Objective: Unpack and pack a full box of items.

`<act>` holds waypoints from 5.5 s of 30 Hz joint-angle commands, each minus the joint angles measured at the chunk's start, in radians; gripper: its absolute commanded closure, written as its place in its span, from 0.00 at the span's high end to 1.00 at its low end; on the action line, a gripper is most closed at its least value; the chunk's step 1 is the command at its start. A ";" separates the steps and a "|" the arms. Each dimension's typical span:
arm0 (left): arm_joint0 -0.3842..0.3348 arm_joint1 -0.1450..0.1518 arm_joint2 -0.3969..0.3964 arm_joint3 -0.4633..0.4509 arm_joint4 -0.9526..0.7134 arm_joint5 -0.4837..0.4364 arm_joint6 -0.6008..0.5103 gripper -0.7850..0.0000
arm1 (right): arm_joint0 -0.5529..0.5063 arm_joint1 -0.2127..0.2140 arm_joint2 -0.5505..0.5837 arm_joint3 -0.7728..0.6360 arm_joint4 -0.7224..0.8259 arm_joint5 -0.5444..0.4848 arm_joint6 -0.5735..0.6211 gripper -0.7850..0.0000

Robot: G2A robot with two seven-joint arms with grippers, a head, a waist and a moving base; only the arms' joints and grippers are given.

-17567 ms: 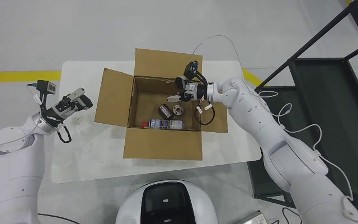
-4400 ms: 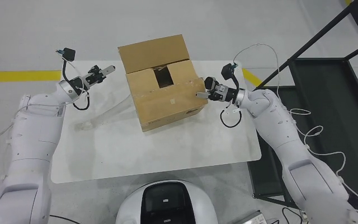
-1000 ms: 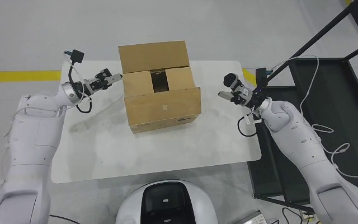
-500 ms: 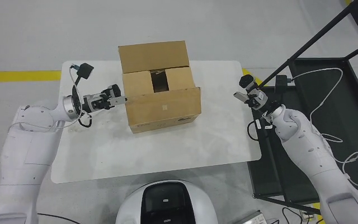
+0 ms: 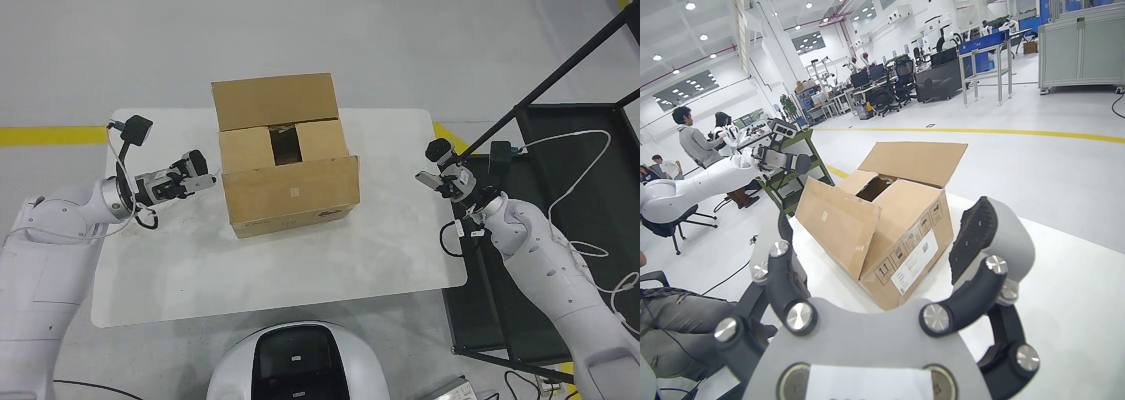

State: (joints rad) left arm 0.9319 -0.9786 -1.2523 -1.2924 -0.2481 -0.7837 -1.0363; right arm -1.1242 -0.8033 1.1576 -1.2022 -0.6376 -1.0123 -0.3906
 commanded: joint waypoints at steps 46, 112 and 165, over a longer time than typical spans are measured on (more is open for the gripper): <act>-0.521 -0.339 0.403 0.923 0.241 -0.229 0.724 1.00 | 0.000 0.000 0.000 0.000 0.000 0.000 0.000 1.00; -0.048 -0.044 0.222 0.157 1.113 -0.216 1.153 1.00 | 0.000 0.000 0.000 0.000 0.000 0.000 0.000 1.00; -0.217 0.236 0.812 -0.105 1.020 -0.229 1.260 0.00 | 0.000 0.000 0.000 0.000 0.000 0.000 0.000 1.00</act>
State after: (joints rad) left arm 0.7277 -0.7543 -0.4727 -1.3867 0.7661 -1.0123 0.2129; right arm -1.1242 -0.8033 1.1576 -1.2022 -0.6377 -1.0123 -0.3906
